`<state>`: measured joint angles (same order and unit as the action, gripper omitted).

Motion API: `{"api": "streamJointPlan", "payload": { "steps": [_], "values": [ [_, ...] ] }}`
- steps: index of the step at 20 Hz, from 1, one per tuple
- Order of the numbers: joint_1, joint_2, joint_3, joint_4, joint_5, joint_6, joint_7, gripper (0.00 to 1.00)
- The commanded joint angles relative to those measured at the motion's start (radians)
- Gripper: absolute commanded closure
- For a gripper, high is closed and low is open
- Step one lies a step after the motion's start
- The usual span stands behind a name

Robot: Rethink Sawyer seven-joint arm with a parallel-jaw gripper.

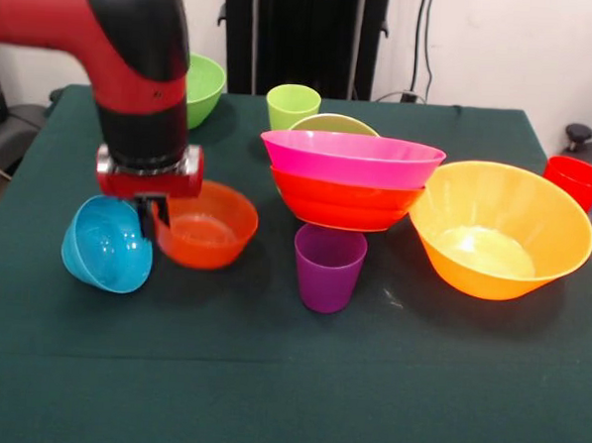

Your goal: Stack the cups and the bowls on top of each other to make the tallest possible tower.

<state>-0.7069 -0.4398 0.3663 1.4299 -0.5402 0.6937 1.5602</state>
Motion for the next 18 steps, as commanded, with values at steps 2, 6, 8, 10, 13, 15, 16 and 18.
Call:
{"api": "streamJointPlan", "payload": {
  "steps": [2, 6, 8, 10, 13, 15, 16, 18],
  "values": [
    [-0.003, -0.164, 0.019, 0.169, -0.001, 0.084, -0.097, 1.00],
    [-0.008, -0.205, 0.030, 0.188, 0.019, 0.125, -0.104, 1.00],
    [-0.009, -0.223, 0.032, 0.199, 0.027, 0.136, -0.098, 1.00],
    [-0.008, -0.245, 0.033, 0.212, 0.036, 0.148, -0.092, 1.00],
    [-0.017, -0.286, 0.042, 0.235, 0.059, 0.170, -0.095, 1.00],
    [-0.027, -0.329, 0.050, 0.251, 0.082, 0.197, -0.108, 1.00],
    [-0.028, -0.343, 0.051, 0.255, 0.089, 0.212, -0.111, 1.00],
    [-0.033, -0.379, 0.052, 0.264, 0.107, 0.245, -0.121, 1.00]
  ]
}}
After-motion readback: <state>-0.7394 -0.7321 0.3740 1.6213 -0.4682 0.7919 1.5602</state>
